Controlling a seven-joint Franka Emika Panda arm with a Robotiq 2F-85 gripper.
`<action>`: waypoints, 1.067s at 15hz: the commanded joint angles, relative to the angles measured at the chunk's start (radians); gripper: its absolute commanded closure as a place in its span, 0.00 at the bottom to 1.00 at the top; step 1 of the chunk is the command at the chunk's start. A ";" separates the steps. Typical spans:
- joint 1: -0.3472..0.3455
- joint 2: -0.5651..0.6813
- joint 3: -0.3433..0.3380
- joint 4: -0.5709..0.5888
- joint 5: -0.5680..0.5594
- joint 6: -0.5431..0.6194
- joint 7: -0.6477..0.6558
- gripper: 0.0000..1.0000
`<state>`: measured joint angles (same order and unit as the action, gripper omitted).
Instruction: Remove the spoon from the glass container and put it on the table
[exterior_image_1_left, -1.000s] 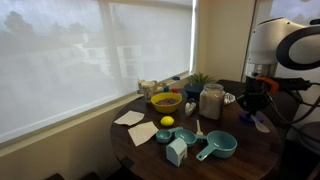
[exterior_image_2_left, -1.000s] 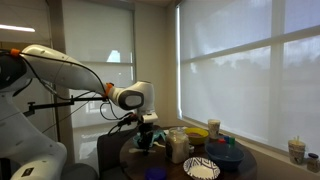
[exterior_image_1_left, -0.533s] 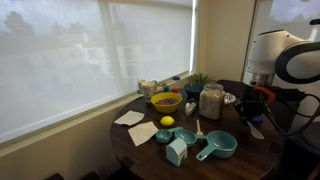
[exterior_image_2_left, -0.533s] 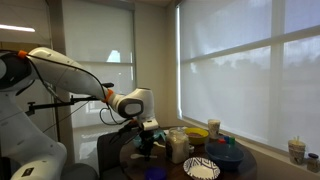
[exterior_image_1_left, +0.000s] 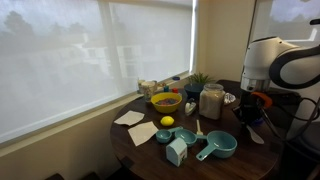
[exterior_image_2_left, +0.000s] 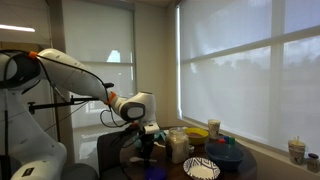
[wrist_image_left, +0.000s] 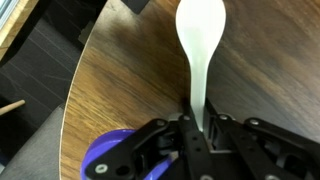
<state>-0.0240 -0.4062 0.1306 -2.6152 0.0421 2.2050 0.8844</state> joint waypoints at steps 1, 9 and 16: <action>0.003 0.024 0.009 0.013 0.001 0.017 -0.009 0.54; 0.006 -0.035 0.032 0.057 -0.008 -0.018 0.019 0.02; 0.030 -0.134 0.039 0.233 -0.021 -0.222 -0.093 0.00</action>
<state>-0.0118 -0.4969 0.1659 -2.4648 0.0359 2.0887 0.8486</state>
